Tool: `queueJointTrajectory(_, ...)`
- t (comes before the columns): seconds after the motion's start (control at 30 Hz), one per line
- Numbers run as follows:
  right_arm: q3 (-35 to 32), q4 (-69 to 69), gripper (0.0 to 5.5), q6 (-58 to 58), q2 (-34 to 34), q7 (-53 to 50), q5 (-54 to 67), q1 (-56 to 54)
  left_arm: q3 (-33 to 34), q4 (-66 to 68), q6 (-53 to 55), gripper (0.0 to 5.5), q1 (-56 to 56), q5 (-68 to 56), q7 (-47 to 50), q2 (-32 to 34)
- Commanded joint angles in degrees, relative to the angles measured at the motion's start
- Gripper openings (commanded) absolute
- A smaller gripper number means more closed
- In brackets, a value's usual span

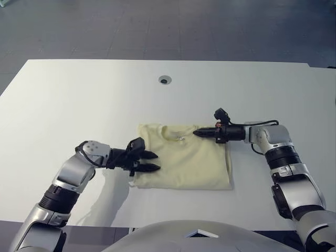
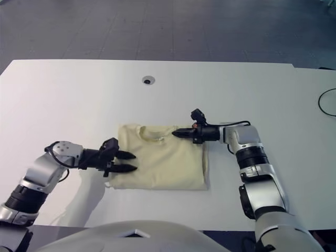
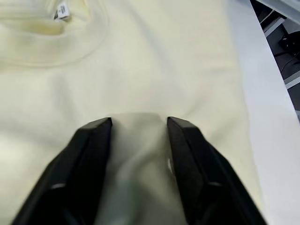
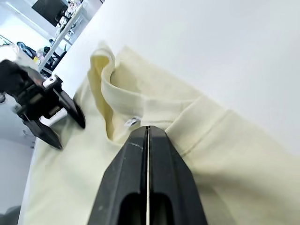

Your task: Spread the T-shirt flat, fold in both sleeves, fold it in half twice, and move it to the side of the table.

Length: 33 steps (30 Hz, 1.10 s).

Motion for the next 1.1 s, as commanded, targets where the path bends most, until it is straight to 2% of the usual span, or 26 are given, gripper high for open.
queueJointTrajectory(0.03, -1.5, 4.9, 0.00, -2.1, 0.8, -3.6, -2.5, -1.0, -1.2, 2.1, -0.4, 1.51, 0.5, 1.5, 0.6, -0.8)
queueJointTrajectory(0.07, -2.1, 4.4, 0.00, -2.1, 0.8, -4.2, -2.4, -0.8, -0.8, 1.7, 0.1, 1.37, -0.1, 0.6, 0.7, -1.1)
queueJointTrajectory(0.13, -3.1, 1.2, 0.00, -0.8, 0.1, -3.7, -1.2, 0.2, 0.7, 0.5, 1.8, 1.58, -1.4, -1.6, 1.0, -2.1)
queueJointTrajectory(0.37, -8.0, -21.8, 0.00, 10.6, -5.1, -2.4, 7.2, 7.6, 6.3, -4.4, 8.5, 2.67, -5.7, -10.7, 0.1, -2.8)
queueJointTrajectory(0.53, -9.2, -35.4, 0.00, 15.2, -12.4, -1.0, 10.9, 14.6, 7.0, -2.6, 7.5, 3.46, -8.1, -9.0, 1.6, -2.4)
queueJointTrajectory(0.67, -9.0, -43.9, 0.00, 14.5, -19.8, 2.6, 11.9, 22.3, 5.7, 6.7, -1.4, 4.09, -12.6, -0.7, 8.4, -5.8)
queueJointTrajectory(0.8, -6.5, -44.8, 0.00, 11.3, -22.8, 3.6, 9.9, 26.3, 4.0, 15.9, -9.5, 4.65, -15.6, 6.2, 14.3, -9.7)
queueJointTrajectory(0.93, 0.7, -40.5, 0.00, 3.0, -24.9, 3.4, 1.8, 30.0, 1.4, 26.3, -17.4, 5.36, -17.3, 13.7, 18.8, -11.8)
queueJointTrajectory(1.0, 4.0, -36.5, 0.00, -2.0, -25.2, 2.5, -3.3, 31.0, 0.9, 30.7, -20.3, 5.38, -18.0, 16.0, 19.9, -12.2)
queueJointTrajectory(1.1, 5.3, -33.8, 0.00, -5.1, -24.4, 2.1, -4.9, 31.3, 0.3, 36.8, -24.5, 5.38, -19.4, 18.6, 21.1, -12.8)
